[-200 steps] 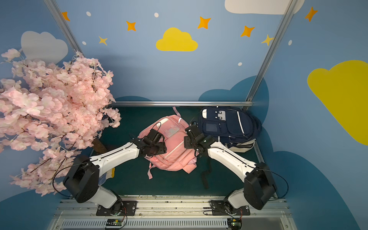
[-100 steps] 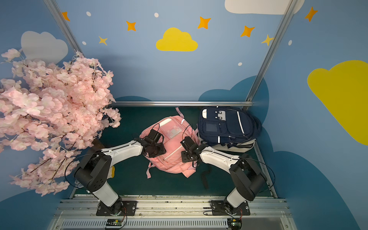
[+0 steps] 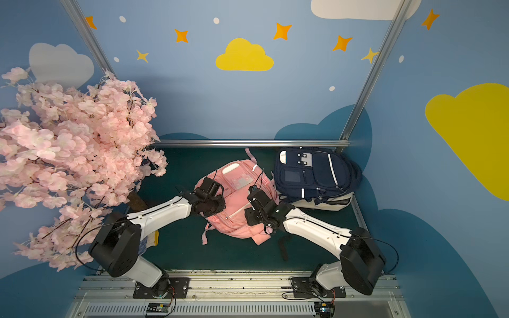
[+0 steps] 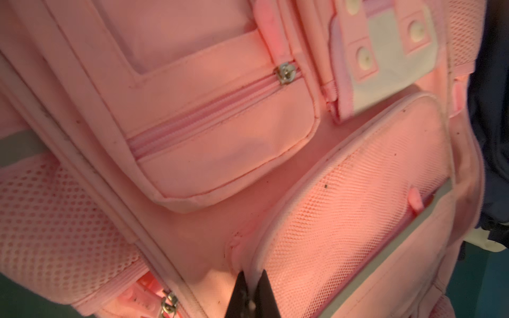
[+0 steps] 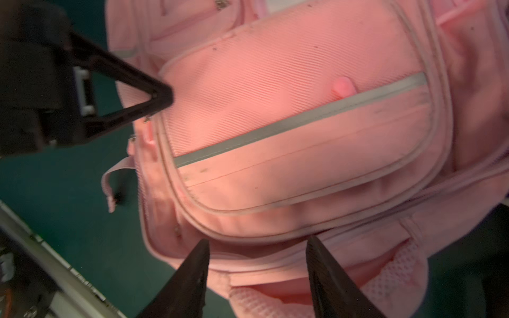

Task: Zip up the backpack
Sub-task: Adjust the backpack at the center of the board.

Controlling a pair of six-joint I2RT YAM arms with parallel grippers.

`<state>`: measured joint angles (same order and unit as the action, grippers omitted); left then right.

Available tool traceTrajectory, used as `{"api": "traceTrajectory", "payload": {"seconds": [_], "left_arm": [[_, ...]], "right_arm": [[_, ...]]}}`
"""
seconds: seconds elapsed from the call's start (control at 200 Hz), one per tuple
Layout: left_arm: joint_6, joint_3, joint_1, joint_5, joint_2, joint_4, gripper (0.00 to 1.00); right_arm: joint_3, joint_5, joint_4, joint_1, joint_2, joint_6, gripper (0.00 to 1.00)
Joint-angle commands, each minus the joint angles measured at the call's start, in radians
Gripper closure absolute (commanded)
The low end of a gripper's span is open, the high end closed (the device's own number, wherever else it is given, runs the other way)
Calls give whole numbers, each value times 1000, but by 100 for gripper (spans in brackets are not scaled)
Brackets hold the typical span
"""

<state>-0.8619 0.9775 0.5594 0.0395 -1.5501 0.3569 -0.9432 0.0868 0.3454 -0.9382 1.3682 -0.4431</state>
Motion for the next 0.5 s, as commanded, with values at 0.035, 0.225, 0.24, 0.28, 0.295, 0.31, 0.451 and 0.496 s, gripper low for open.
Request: {"api": "traceTrajectory", "payload": {"seconds": [0.035, 0.225, 0.24, 0.28, 0.295, 0.31, 0.451, 0.496], "left_arm": [[-1, 4, 11, 12, 54, -31, 97], [-12, 12, 18, 4, 91, -36, 97], [-14, 13, 19, 3, 93, -36, 97], [-15, 15, 20, 2, 100, -36, 97], [-15, 15, 20, 3, 100, -37, 97], [-17, 15, 20, 3, 104, -37, 97], [-22, 14, 26, 3, 116, -37, 97], [-26, 12, 29, 3, 117, -37, 97]], "right_arm": [[83, -70, -202, -64, -27, 8, 45], [81, -114, -286, -89, 50, -34, 55], [78, -114, -291, -91, 58, -34, 56], [72, -114, -298, -97, 71, -35, 57], [71, -114, -303, -99, 77, -36, 58], [69, -114, -306, -100, 81, -36, 59], [60, -62, -316, -102, 114, -46, 64], [62, -44, -328, -101, 117, -52, 65]]}}
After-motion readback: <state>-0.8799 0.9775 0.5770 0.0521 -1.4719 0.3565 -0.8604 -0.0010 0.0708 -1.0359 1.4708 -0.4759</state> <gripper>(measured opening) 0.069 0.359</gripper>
